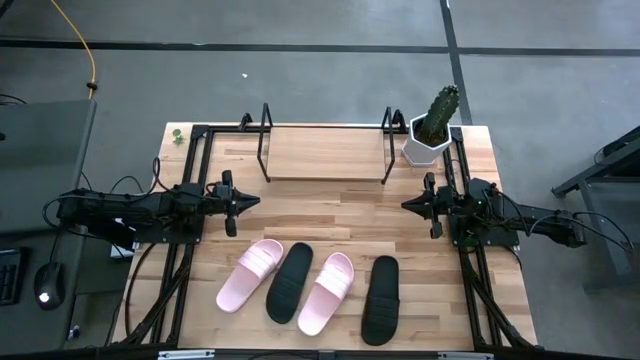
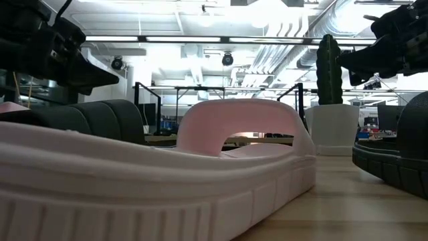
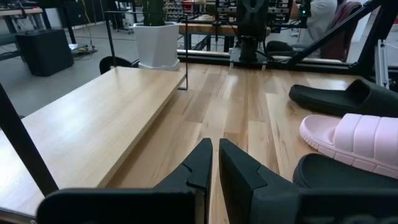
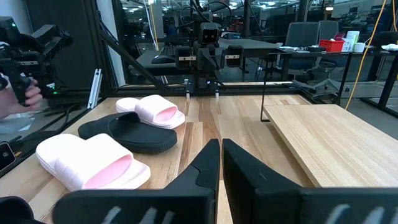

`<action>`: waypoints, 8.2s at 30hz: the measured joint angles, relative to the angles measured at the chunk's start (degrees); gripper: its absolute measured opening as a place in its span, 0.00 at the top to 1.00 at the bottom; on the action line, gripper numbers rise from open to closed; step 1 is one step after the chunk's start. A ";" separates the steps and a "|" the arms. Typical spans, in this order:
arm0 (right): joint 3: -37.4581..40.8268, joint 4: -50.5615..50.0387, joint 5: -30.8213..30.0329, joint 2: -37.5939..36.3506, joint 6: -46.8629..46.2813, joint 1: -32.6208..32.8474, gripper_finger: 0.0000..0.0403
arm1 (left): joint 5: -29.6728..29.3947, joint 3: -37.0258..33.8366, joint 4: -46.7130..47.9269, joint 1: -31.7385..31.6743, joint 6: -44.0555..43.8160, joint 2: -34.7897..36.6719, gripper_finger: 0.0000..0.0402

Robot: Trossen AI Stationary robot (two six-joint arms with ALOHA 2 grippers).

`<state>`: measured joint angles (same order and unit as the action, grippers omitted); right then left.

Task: Pick and place slides into the shelf
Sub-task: Put the right black slide on the shelf

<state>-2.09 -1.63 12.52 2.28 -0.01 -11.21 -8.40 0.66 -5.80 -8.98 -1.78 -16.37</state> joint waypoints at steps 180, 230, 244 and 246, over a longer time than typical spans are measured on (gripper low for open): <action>-52.52 -26.43 -8.24 83.90 -32.25 43.48 0.54 | 13.70 42.76 12.28 27.74 -6.01 -41.96 0.95; -52.46 -14.15 24.82 92.89 -32.68 33.29 0.54 | 11.98 42.71 12.35 27.74 -6.01 -45.74 0.95; -52.48 -15.69 18.93 92.87 -35.49 36.90 0.54 | 11.78 42.71 12.35 27.74 -6.01 -45.74 0.95; -52.48 -15.67 17.87 92.87 -35.58 37.33 0.54 | 11.78 42.71 12.35 27.74 -6.01 -45.75 0.95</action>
<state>-54.57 -17.30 30.39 95.15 -35.59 26.13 3.38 43.38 6.55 18.76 -7.79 -62.11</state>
